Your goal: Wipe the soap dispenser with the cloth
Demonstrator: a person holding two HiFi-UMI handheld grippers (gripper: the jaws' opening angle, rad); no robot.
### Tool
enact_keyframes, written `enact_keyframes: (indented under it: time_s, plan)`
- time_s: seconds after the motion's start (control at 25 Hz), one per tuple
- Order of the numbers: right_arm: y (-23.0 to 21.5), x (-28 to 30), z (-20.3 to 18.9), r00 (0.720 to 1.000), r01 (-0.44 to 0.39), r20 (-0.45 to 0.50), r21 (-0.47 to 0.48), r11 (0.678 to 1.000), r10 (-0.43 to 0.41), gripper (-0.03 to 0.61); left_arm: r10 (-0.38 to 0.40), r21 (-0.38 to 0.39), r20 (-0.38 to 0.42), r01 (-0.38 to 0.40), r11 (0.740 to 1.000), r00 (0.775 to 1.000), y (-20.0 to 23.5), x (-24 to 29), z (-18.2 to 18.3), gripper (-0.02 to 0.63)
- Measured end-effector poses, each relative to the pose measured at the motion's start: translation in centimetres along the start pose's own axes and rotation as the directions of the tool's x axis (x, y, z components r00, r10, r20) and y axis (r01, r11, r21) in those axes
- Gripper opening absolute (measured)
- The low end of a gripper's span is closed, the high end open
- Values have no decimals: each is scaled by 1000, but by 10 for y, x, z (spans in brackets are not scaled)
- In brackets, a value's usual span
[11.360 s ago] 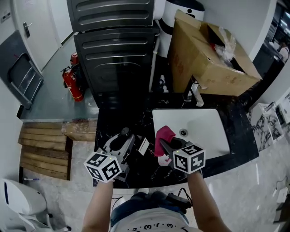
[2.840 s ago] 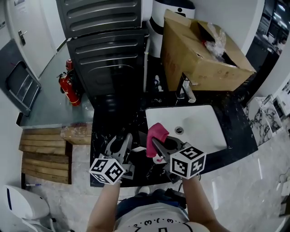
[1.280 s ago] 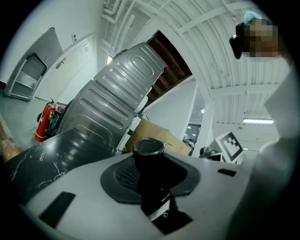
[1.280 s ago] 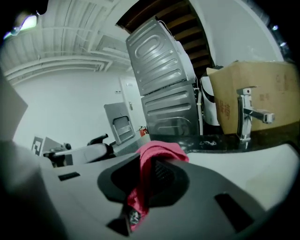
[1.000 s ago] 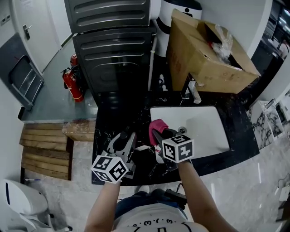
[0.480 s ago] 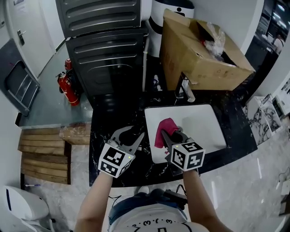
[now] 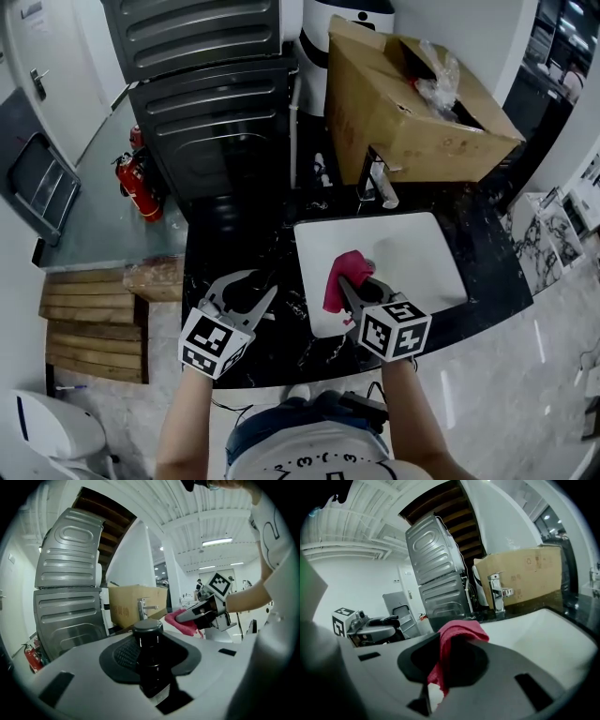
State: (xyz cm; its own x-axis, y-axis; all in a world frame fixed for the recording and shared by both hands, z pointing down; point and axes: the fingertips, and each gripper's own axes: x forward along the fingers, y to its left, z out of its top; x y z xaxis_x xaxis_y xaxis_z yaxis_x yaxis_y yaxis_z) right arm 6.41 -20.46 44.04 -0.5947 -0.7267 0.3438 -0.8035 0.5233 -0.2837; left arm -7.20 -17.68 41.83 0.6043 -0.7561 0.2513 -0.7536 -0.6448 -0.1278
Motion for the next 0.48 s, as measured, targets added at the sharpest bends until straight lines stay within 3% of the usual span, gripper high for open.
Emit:
enact_keyframes:
  time_s: [0.16,0.32,0.48]
  plan:
    - [7,4,-4,1000,-25,-9,2,1000,25,49,71,-19,-2,-71,997,997,12,-20,-3,244]
    - [17,7,-6,998,-55,-21,-17,998,54,49,143,-9,-6,-143,990,990,13,-36,-6,253]
    - [18,8,-9,997,-64,-33,-24,998,63,49,166,-55,4,-166,985,986,14,-50,-11,253]
